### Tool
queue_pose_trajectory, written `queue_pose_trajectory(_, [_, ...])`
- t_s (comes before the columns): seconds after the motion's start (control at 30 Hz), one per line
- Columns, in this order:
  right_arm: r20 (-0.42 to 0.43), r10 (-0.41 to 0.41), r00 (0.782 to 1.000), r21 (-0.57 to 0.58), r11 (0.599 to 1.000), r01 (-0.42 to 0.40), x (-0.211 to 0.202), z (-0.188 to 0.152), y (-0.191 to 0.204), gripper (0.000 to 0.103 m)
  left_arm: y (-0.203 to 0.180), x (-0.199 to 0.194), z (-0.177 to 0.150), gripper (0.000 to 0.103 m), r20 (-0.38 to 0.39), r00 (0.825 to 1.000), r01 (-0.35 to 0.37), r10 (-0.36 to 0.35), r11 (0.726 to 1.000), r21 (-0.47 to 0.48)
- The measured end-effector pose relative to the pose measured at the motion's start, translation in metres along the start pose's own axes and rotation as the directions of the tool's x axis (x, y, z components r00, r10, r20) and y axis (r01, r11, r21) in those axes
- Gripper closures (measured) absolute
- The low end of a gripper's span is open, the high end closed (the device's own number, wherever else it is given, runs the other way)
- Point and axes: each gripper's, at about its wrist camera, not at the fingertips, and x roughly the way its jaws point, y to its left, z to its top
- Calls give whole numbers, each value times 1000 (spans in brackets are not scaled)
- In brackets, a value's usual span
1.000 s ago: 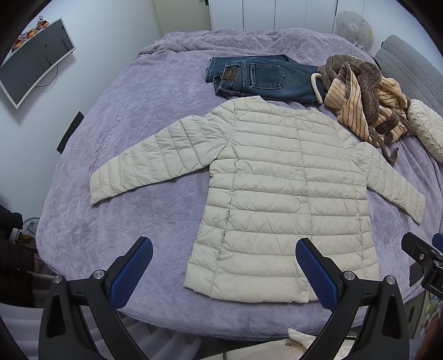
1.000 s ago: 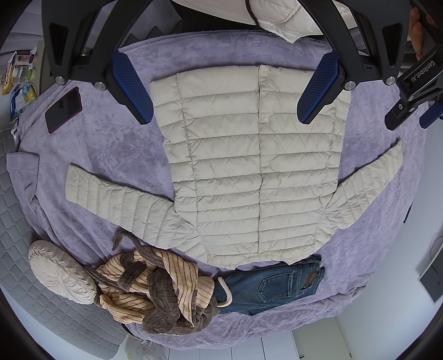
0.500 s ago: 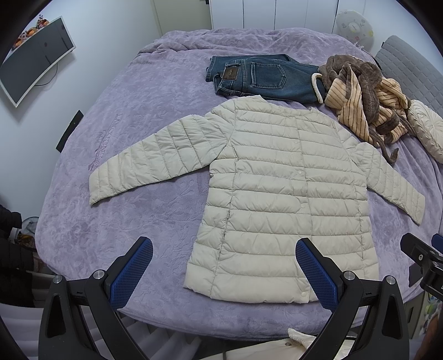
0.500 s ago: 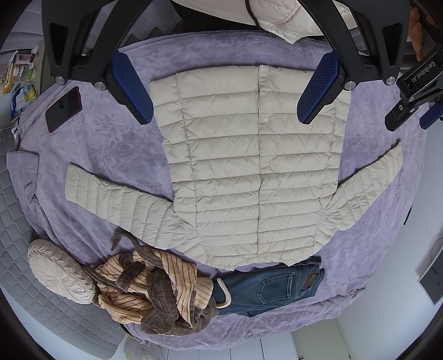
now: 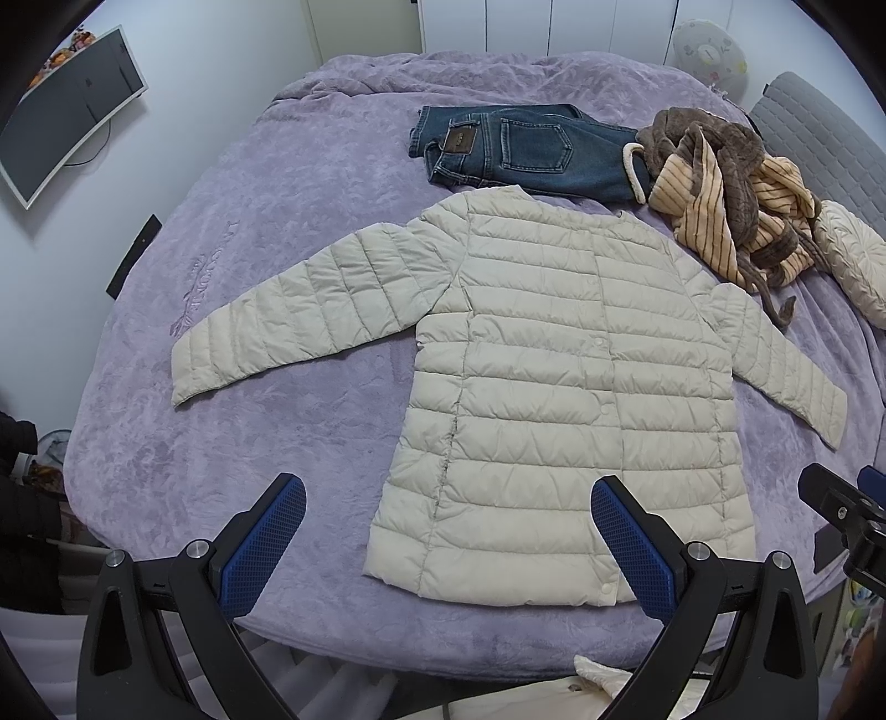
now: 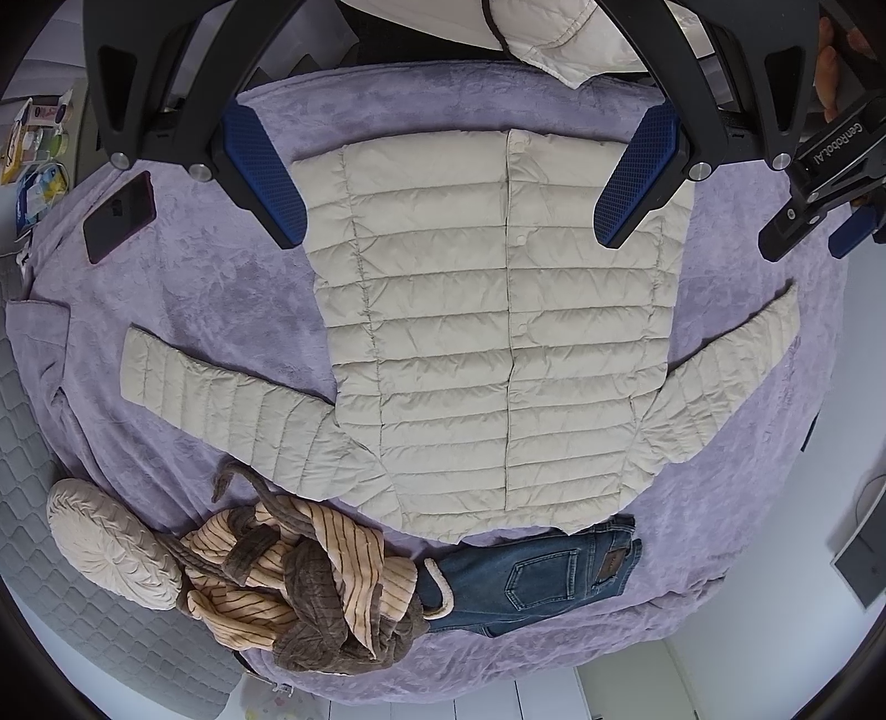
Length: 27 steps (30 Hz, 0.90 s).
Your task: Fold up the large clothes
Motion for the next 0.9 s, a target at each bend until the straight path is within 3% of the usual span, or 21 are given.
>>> queue_pose_trajectory(0.3, [-31, 12, 999, 18, 1000, -11, 15, 5, 12, 0, 32, 29, -1, 0, -48, 998, 30, -33, 998, -53])
queue_pose_trajectory(0.63, [-111, 48, 993, -19, 999, -50, 66, 16, 64, 0, 98, 86, 10, 0, -107, 992, 50, -68, 986, -159])
queue_pose_trajectory(0.8, [-149, 30, 988, -23, 999, -33, 92, 21, 90, 0, 131, 117, 13, 0, -116, 986, 92, -119, 973, -214])
queue_pose_trajectory(0.9, [-175, 17, 984, -25, 999, -22, 107, 26, 105, 0, 153, 141, 14, 0, -109, 979, 135, -171, 951, -279])
